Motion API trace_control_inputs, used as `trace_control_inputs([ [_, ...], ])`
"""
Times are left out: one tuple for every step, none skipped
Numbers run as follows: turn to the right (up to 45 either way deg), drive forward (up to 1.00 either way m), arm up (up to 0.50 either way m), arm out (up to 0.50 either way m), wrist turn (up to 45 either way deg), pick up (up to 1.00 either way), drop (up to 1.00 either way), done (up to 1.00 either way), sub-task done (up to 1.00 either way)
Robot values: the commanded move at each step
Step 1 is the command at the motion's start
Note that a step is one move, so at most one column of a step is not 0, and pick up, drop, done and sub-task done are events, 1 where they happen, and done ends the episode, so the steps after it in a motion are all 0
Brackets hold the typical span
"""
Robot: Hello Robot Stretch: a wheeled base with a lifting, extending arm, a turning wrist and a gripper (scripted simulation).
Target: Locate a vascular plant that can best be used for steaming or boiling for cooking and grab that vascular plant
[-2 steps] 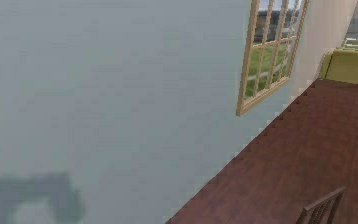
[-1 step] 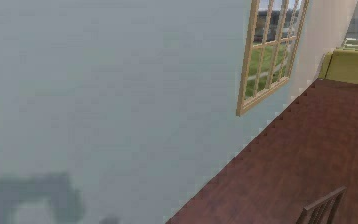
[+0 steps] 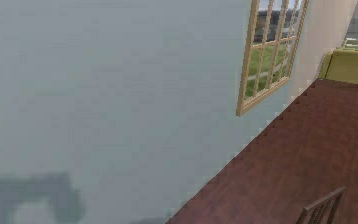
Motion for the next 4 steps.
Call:
trace_control_inputs([
  [0.0, 0.0, 0.0, 0.0, 45.0, 0.0, 0.0, 0.0, 0.0],
  [0.0, 0.0, 0.0, 0.0, 45.0, 0.0, 0.0, 0.0, 0.0],
  [0.0, 0.0, 0.0, 0.0, 45.0, 0.0, 0.0, 0.0, 0.0],
  [0.0, 0.0, 0.0, 0.0, 24.0, 0.0, 0.0, 0.0, 0.0],
])
